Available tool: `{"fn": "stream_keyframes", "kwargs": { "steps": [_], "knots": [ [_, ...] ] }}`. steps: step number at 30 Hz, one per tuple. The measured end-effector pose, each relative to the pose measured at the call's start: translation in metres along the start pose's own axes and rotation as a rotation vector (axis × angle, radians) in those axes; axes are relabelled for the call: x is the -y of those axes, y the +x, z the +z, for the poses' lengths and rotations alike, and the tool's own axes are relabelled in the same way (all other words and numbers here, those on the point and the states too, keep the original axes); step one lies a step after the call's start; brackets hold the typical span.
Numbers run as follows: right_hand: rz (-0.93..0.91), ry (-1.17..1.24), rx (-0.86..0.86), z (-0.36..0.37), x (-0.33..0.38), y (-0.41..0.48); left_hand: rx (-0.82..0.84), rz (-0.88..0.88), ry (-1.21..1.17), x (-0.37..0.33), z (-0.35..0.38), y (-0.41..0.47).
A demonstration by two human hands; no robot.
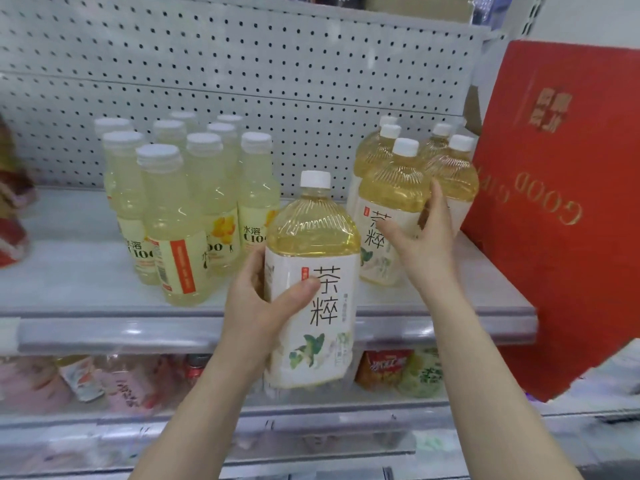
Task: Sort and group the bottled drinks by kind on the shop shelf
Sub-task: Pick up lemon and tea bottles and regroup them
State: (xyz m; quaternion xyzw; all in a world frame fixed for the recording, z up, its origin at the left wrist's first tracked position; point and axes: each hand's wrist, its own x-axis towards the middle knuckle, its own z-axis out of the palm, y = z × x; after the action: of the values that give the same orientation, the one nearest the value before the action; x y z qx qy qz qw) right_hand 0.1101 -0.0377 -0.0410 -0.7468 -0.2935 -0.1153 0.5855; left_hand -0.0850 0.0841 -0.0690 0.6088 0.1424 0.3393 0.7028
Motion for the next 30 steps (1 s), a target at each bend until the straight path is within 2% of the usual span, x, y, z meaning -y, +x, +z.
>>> {"fn": "stream_keyframes", "kwargs": {
  "steps": [2,4,7,10,13,16,17,21,24,26,30],
  "knots": [
    [-0.086,-0.064,-0.079,-0.005,0.009,-0.013,0.009,-0.001,0.009,0.002,0.007,-0.001],
    [-0.118,0.016,-0.003,-0.011,0.023,-0.028,0.04,0.002,0.01,0.004,0.014,0.0],
    [-0.065,0.112,0.109,-0.023,0.038,-0.045,0.104,0.021,0.016,0.006,0.034,0.002],
    [-0.036,0.15,0.082,-0.036,0.042,-0.052,0.183,0.057,0.015,0.007,0.062,0.006],
    [0.083,0.319,0.091,-0.053,0.039,-0.051,0.317,0.07,0.047,0.007,0.088,0.009],
    [0.17,0.423,-0.016,-0.074,0.03,-0.044,0.467,0.118,0.218,-0.001,0.102,0.023],
    [0.155,0.398,-0.073,-0.082,0.026,-0.04,0.453,0.196,0.329,-0.003,0.103,0.032],
    [-0.004,0.176,-0.264,-0.109,0.012,-0.013,0.218,0.525,0.753,-0.006,0.092,0.072],
    [-0.079,0.113,-0.329,-0.116,0.0,0.011,0.166,0.711,0.964,-0.002,0.093,0.094],
    [-0.107,0.11,-0.313,-0.113,-0.011,0.022,0.184,0.742,1.026,0.001,0.097,0.103],
    [-0.122,0.096,-0.21,-0.102,-0.035,0.034,0.15,0.749,0.998,0.008,0.104,0.109]
  ]
}}
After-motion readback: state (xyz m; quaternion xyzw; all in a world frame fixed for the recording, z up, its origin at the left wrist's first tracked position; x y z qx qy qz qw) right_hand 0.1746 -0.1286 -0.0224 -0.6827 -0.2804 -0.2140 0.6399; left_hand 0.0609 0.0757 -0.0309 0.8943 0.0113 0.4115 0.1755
